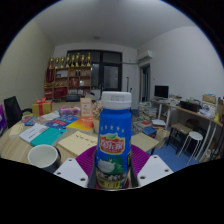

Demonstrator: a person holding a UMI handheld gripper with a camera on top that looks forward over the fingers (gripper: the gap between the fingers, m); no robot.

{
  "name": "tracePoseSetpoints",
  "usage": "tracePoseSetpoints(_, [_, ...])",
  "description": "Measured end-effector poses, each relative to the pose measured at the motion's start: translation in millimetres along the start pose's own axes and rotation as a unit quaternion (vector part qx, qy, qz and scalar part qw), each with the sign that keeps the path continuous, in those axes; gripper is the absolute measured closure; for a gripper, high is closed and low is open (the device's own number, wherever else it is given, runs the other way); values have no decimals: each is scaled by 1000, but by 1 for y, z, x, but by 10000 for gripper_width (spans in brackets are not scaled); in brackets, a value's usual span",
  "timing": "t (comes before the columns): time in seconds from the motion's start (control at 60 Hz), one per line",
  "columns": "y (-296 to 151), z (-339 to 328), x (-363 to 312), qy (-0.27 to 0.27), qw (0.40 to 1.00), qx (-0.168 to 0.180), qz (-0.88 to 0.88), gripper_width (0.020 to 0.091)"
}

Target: Pour water

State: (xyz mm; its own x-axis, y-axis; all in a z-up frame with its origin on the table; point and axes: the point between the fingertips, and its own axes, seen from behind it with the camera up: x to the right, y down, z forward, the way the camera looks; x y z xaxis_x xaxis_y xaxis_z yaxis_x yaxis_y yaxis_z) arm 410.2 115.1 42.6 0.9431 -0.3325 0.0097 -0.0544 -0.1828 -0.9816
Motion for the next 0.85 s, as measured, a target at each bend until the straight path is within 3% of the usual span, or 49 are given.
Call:
tracePoseSetpoints(0.133, [-2, 0, 2, 2, 1000, 2, 1, 586])
tracePoseSetpoints(0.233, [4, -2, -4, -1, 1000, -29, -3, 472])
tracePoseSetpoints(0.283, [14, -6, 1, 0, 998, -65, 2, 380])
tracePoseSetpoints(0.317, [20, -12, 0, 1, 996, -83, 7, 272])
tracePoseSetpoints(0.367, [18, -26, 3, 2, 995, -95, 16, 242])
tracePoseSetpoints(0.567, [1, -110, -17, 16, 995, -93, 27, 264])
tracePoseSetpoints(0.85, [-45, -299, -72, 36, 994, -99, 24, 266])
